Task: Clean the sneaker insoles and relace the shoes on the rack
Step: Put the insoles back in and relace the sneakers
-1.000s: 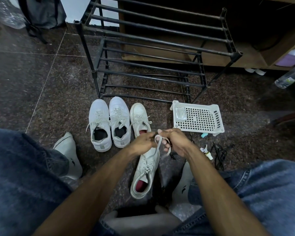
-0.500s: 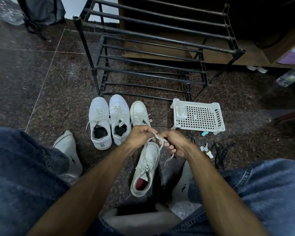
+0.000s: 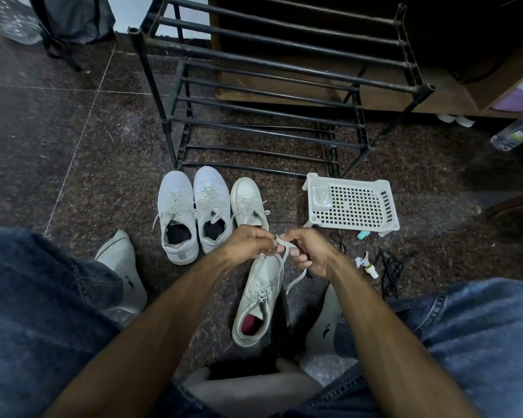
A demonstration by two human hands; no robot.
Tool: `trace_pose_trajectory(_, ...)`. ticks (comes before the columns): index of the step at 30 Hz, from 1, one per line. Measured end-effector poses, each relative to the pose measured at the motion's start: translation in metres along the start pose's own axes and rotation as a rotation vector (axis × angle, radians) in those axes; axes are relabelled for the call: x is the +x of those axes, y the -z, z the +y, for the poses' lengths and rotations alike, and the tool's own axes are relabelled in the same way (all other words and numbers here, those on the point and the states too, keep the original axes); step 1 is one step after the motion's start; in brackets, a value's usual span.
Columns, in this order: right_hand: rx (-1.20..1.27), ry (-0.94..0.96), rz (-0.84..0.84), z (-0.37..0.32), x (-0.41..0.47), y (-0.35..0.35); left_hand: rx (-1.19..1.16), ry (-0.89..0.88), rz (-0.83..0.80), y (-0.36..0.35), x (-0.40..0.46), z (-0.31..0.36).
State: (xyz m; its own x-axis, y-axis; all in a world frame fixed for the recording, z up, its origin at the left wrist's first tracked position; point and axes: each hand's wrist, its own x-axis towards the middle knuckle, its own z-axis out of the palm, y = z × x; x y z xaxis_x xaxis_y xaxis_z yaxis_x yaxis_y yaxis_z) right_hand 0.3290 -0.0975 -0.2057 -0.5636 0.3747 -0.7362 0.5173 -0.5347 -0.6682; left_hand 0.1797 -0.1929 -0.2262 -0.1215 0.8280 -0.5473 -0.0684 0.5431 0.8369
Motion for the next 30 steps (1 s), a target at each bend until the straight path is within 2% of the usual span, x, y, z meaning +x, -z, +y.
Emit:
trace_pose_trajectory(2,0.041,0.032,0.067,0.005,0.004,0.004,0.049,-0.035,0.011,0.005,0.003,-0.004)
trace_pose_trajectory(4,-0.002,0.053,0.204,0.011,0.008,0.008,0.052,-0.006,0.122,0.01,0.007,-0.008)
trace_pose_trajectory(8,-0.049,0.076,0.628,0.032,0.022,0.025,-0.343,0.288,0.502,0.035,0.011,-0.031)
trace_pose_trajectory(12,-0.117,0.027,0.937,0.05,0.031,0.044,-0.673,0.503,0.555,0.06,0.006,-0.076)
trace_pose_trajectory(15,-0.293,-0.08,1.073,0.056,0.023,0.048,-0.804,0.58,0.728,0.066,0.01,-0.099)
trace_pose_trajectory(17,-0.476,-0.112,1.053,0.062,0.021,0.047,-0.774,0.532,0.776,0.063,0.015,-0.104)
trace_pose_trajectory(18,-0.605,-0.138,0.999,0.067,0.021,0.044,-0.647,0.5,0.76,0.06,0.017,-0.108)
trace_pose_trajectory(20,-0.944,-0.225,0.806,0.077,0.026,0.035,-0.056,0.454,0.646,0.052,0.02,-0.121)
trace_pose_trajectory(21,-1.094,-0.246,0.681,0.08,0.028,0.027,0.254,0.379,0.57,0.046,0.019,-0.127)
trace_pose_trajectory(22,-1.198,-0.234,0.555,0.086,0.033,0.021,0.464,0.284,0.469,0.039,0.018,-0.133)
trace_pose_trajectory(23,-1.232,-0.222,0.437,0.089,0.036,0.012,0.561,0.182,0.347,0.031,0.018,-0.137)
trace_pose_trajectory(25,-1.222,-0.174,0.273,0.101,0.043,-0.003,0.604,0.048,0.111,0.011,0.02,-0.148)
trace_pose_trajectory(27,-1.206,-0.128,0.222,0.109,0.046,-0.018,0.646,0.049,-0.042,-0.002,0.02,-0.148)
trace_pose_trajectory(30,-1.18,-0.071,0.275,0.116,0.048,-0.028,0.707,0.043,-0.015,-0.012,0.019,-0.147)
